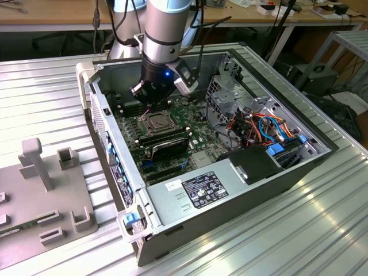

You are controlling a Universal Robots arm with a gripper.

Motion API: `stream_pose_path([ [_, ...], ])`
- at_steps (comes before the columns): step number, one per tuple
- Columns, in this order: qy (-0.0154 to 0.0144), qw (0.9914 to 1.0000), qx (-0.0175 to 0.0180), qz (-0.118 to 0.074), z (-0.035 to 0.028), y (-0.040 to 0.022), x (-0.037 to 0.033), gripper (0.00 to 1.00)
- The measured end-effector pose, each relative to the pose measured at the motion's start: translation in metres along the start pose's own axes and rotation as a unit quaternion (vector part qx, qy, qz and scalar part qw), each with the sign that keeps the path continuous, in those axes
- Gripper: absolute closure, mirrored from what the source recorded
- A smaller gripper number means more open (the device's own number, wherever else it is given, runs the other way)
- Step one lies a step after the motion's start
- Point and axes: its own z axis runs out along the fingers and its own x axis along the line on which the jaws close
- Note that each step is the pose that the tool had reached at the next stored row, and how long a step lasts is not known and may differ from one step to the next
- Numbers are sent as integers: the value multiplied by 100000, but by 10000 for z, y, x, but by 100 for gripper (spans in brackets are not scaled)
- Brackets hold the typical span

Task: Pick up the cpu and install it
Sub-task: 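Install the first cpu locking lever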

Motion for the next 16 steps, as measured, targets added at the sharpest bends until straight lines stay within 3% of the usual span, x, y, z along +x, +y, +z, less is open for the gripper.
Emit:
stream_pose_path([
  [3,-270,99997,-775,39,-1,4,26,89],
  [7,-276,99996,-796,79,2,12,32,89],
  [12,-297,99996,-799,250,15,89,25,89],
  [16,-297,99996,-810,247,16,94,24,89],
])
